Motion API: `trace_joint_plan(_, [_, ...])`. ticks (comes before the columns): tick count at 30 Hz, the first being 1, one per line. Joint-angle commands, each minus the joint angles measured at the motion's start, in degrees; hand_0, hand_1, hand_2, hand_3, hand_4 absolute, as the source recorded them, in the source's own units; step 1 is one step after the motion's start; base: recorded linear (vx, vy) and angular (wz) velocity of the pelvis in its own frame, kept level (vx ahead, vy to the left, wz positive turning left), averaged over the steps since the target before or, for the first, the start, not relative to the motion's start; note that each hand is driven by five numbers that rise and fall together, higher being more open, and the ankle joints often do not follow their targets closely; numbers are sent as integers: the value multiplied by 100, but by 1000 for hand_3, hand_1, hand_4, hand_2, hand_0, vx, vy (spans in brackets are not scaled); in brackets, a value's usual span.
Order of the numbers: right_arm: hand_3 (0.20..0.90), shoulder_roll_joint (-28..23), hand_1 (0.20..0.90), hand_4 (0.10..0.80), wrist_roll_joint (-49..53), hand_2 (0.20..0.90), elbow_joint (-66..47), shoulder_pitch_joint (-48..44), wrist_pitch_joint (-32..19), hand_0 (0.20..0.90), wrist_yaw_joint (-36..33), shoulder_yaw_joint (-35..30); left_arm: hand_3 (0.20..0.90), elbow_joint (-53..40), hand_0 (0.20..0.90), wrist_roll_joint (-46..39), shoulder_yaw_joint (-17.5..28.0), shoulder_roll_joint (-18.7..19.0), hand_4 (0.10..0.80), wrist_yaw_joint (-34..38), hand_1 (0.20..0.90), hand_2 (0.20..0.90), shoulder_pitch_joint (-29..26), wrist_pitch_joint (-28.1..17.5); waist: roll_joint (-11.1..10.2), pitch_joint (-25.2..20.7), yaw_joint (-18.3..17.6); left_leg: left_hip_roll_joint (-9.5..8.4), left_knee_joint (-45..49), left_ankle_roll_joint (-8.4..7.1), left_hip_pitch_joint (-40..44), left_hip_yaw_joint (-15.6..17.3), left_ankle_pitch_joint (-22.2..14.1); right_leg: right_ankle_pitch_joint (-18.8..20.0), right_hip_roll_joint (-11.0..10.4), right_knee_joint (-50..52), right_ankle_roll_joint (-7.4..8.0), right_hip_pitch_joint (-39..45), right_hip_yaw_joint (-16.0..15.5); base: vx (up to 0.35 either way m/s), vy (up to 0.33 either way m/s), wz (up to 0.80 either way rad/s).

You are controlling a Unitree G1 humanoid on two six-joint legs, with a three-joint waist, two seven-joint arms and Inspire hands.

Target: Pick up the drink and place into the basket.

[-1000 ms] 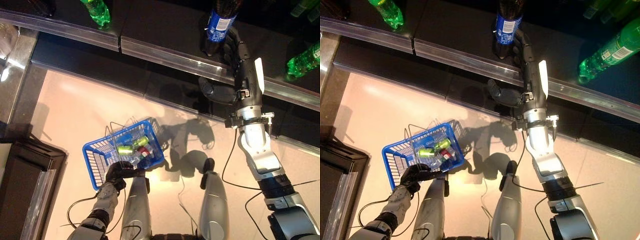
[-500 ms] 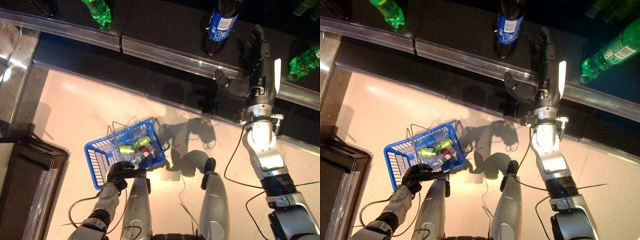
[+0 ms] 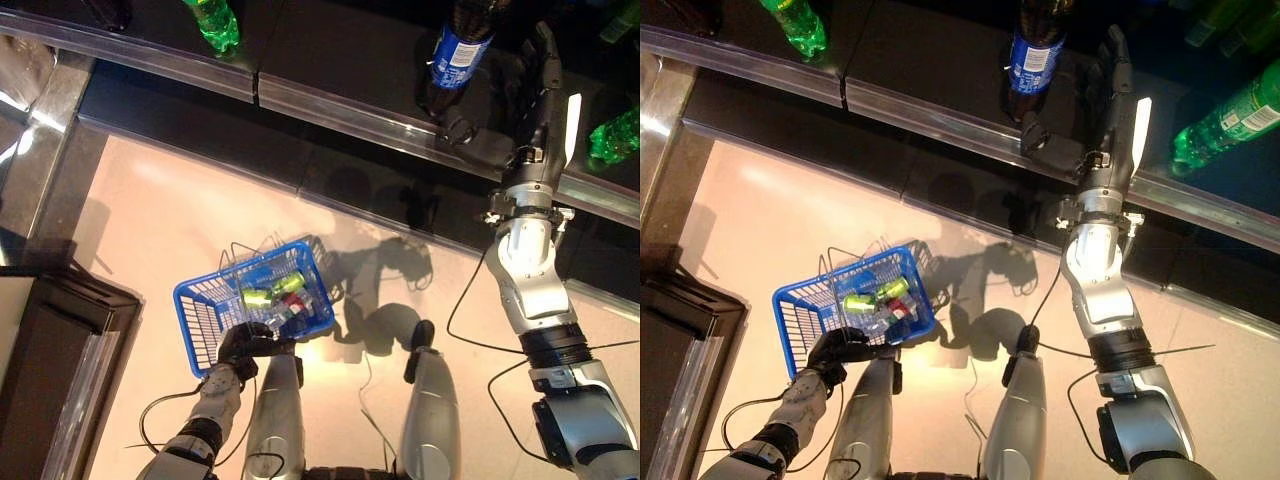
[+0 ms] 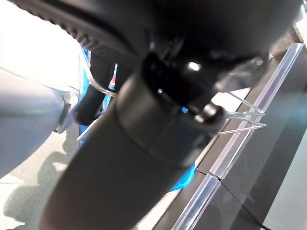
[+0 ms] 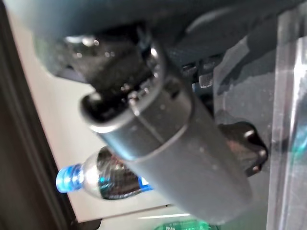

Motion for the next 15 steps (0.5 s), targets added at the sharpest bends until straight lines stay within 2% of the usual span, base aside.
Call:
trace_joint_plan(1, [900,-470,900,800,168,900,-314,-836,-291,900,-4,-559,200,-509,300,-198,-8,492,100,112,300,300,453,-265,-21,-94,134,-4,406,557,-3,-64,-234,785,-171,-800,-145,213,-56,0,0,0])
trace_joint_plan(15, [900,-645,900,800,969,900,373,-1554,45,900,584,-310,200,-609,300,-213,-126,574,100,57,300,300,467,-172,21,-94,300,-2,403,547,0,-101,-243,730,-175,-797,-154,270,-138,5,0,2])
